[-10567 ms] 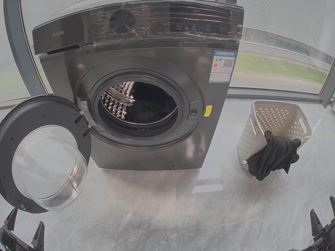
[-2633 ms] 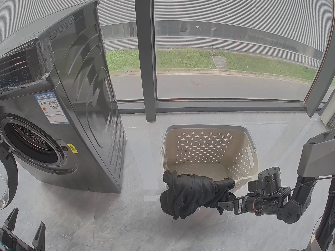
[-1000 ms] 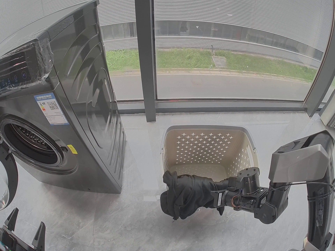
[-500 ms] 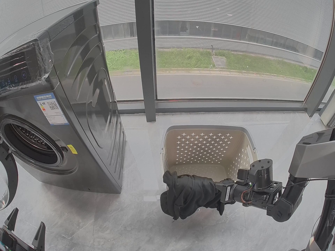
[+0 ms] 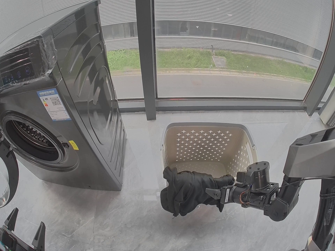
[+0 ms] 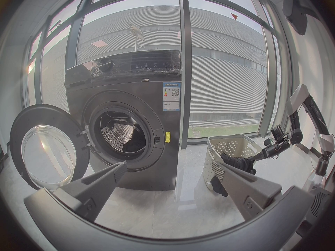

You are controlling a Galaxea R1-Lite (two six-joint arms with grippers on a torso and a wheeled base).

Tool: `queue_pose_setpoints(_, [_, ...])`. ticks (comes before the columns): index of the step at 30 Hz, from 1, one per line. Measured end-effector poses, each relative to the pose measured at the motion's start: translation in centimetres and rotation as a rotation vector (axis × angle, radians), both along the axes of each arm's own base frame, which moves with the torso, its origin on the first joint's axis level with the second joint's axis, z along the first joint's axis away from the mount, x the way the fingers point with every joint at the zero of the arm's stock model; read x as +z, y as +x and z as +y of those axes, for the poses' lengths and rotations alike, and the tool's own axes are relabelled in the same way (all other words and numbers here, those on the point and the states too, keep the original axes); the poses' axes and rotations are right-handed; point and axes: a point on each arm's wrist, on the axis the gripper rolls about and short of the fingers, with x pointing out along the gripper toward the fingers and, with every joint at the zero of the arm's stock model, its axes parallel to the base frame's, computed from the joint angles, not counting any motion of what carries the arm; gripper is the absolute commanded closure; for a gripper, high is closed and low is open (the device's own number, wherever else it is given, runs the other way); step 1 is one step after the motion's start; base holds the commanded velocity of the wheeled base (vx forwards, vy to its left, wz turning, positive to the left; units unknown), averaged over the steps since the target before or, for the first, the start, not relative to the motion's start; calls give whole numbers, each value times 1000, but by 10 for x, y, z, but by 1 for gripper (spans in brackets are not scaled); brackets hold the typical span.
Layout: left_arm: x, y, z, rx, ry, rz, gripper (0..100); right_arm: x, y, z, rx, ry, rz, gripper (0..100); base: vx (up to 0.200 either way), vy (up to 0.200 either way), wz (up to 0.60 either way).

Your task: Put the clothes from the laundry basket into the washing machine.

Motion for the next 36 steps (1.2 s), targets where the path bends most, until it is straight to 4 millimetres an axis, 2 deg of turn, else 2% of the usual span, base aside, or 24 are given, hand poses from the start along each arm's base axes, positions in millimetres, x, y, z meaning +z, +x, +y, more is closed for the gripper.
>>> queue_pose_setpoints(9, [0,0,0,0,0,0,0,-18,15,0,-25,-28,40,0,0,0,0])
queue_pose_setpoints(25, [0,0,0,1,-9,0,0,-27,63,12,-137,-66,-3,0,0,0,0])
queue_pose_setpoints(34, [0,0,0,1,-12,0,0,-32,71,12,-156,-58,-14,0,0,0,0])
queue_pose_setpoints(35, [0,0,0,2,-12,0,0,-32,71,12,-156,-58,-15,100,0,0,0])
queue_pose_setpoints(36, [0,0,0,3,-13,0,0,-33,71,12,-156,-57,-16,100,0,0,0])
